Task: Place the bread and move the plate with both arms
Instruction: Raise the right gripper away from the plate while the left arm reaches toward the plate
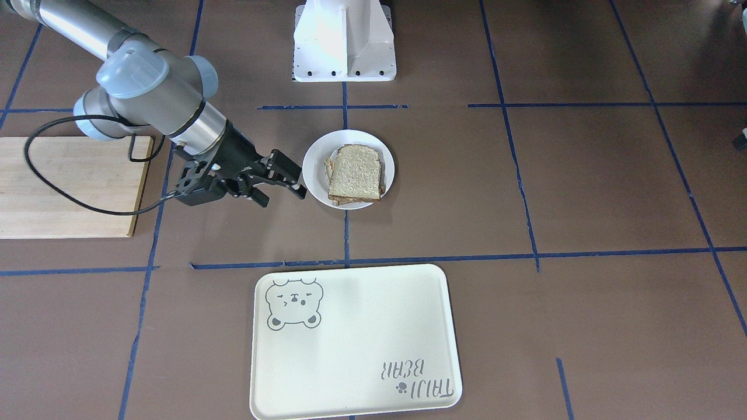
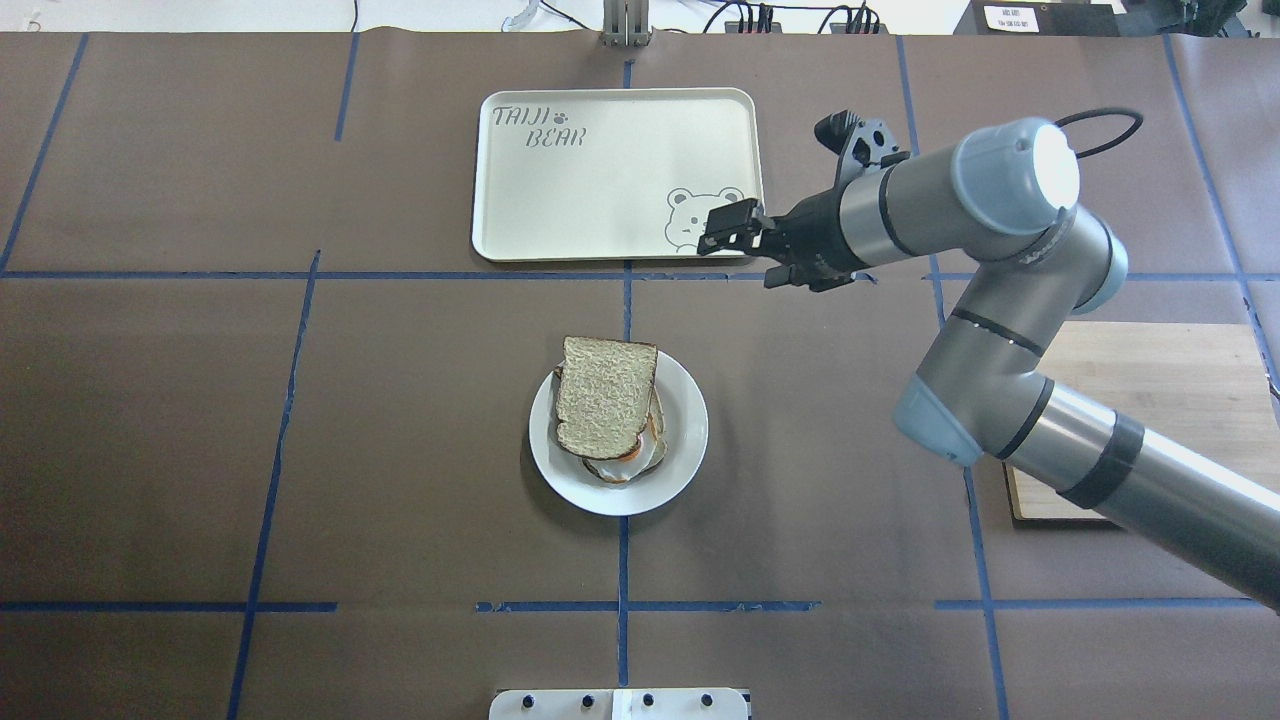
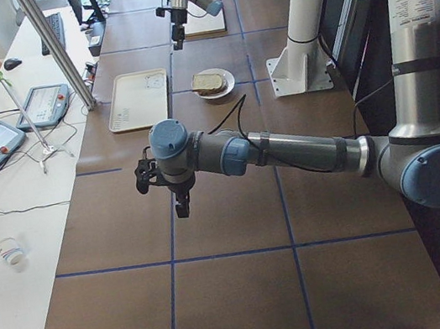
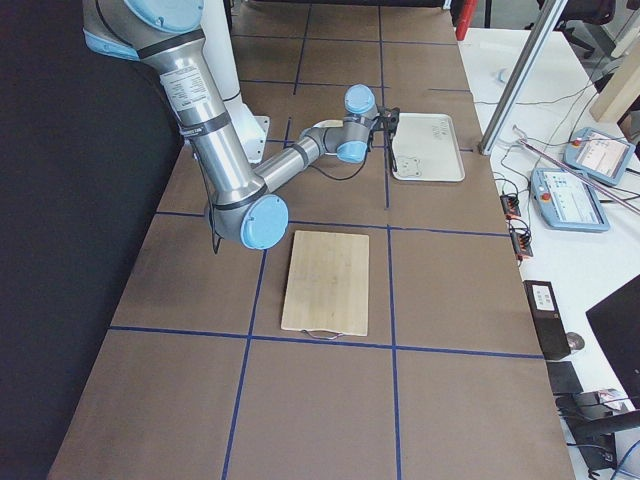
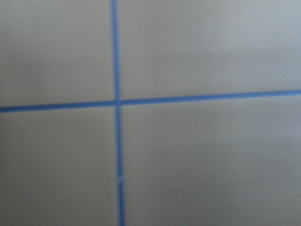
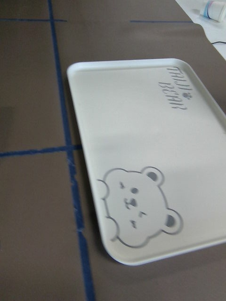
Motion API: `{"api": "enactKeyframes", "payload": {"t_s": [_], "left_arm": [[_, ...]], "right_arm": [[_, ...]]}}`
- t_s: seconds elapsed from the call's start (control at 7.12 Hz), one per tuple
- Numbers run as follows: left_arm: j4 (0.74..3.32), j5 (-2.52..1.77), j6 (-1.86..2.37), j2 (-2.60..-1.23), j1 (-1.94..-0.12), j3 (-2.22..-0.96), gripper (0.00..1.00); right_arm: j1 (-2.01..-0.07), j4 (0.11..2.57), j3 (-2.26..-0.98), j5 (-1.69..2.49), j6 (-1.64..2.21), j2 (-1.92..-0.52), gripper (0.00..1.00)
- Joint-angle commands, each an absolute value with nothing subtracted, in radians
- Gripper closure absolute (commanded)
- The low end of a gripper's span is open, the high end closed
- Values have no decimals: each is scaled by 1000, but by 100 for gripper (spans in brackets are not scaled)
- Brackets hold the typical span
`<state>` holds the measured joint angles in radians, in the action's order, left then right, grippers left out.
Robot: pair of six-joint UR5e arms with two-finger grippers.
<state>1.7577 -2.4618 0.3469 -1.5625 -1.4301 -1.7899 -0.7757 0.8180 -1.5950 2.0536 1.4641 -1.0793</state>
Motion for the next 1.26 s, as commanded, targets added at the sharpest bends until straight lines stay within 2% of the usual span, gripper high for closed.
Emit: {"api": "enactKeyframes", "payload": {"t_s": [0.0, 0.42, 0.84, 0.98, 1.12], "left_arm": [[2108, -2456, 777, -1578, -1285, -1780, 0], [2363, -2305, 1175, -1641, -1145, -1770, 0], [2642, -1942, 1611, -1678, -852, -1749, 0], [2711, -1865, 1696, -1724, -785, -1696, 1], [2738, -1800, 1727, -1761, -711, -1659, 9]], "right_arm": [[-903, 1047, -1612, 2069, 1157, -1083, 0], [-1001, 1430, -1670, 2071, 695, -1083, 0], [-1139, 1488, -1661, 2240, 496, -1147, 0], [-1155, 1488, -1661, 2273, 489, -1160, 0], [-1166, 1489, -1661, 2275, 457, -1176, 0]]}}
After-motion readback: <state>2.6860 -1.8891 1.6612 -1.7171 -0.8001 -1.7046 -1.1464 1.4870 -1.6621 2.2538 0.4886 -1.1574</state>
